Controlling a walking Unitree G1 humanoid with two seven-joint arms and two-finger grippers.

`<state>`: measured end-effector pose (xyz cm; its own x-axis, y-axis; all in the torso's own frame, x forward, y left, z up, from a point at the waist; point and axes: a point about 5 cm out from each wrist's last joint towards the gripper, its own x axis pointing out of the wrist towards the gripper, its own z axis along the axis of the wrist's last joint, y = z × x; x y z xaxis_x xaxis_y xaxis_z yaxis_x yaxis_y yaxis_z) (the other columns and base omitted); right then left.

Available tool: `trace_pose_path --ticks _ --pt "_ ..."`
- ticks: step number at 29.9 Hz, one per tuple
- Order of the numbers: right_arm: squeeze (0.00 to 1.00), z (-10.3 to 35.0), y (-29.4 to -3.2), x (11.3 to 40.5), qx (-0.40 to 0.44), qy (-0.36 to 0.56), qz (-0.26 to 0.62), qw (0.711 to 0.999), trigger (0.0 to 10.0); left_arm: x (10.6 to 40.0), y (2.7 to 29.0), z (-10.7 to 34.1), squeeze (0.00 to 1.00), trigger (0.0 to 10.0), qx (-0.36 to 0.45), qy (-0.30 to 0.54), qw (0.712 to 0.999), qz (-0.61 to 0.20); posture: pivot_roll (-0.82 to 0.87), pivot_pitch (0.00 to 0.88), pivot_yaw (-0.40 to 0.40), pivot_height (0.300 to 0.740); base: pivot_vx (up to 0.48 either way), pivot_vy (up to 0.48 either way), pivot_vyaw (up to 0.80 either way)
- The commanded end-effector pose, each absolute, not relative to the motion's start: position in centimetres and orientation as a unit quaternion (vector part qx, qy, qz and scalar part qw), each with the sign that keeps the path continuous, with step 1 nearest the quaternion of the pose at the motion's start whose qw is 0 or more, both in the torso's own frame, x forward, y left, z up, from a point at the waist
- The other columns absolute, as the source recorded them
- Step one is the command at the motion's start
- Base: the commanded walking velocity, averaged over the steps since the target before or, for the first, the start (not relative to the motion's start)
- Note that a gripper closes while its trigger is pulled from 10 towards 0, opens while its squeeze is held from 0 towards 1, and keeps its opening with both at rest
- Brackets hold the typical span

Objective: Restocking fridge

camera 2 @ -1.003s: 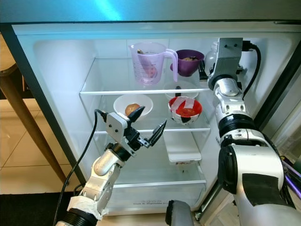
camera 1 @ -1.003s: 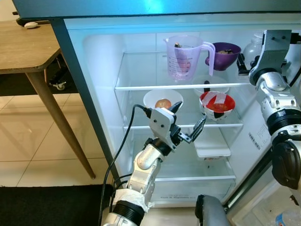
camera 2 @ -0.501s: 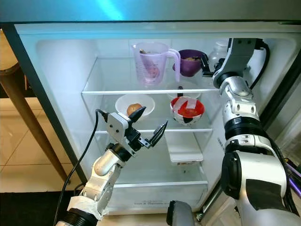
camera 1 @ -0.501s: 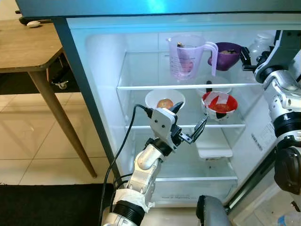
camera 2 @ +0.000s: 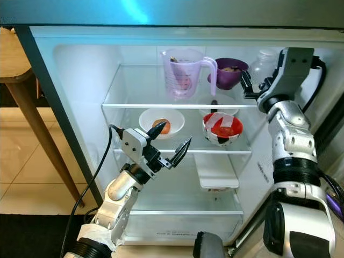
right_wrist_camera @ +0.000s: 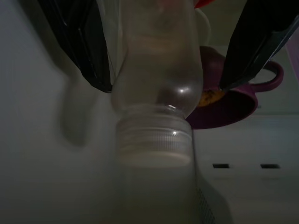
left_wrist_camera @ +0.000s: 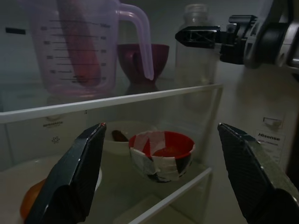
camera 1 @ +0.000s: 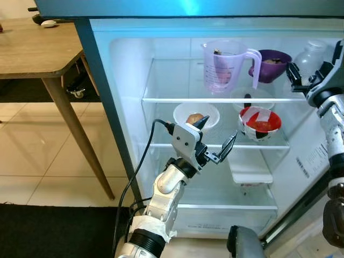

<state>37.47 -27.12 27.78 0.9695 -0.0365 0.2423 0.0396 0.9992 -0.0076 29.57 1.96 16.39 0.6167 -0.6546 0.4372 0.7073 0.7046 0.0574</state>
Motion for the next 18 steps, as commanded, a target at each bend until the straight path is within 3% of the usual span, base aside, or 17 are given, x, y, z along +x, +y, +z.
trace_pose_path --ticks 1,18 --pt "0.00 26.9 -28.5 36.6 0.002 -0.103 -0.046 0.994 10.0 29.3 1.5 16.5 0.00 10.0 -0.071 -0.221 0.893 -0.386 -0.05 0.000 0.000 0.385 0.000 0.000 0.00" --pt "0.00 26.4 -29.4 34.5 -0.004 -0.079 -0.060 0.995 10.0 29.3 1.6 16.5 0.00 10.0 -0.069 -0.221 0.892 -0.388 -0.05 0.000 0.006 0.385 0.000 0.000 0.00"
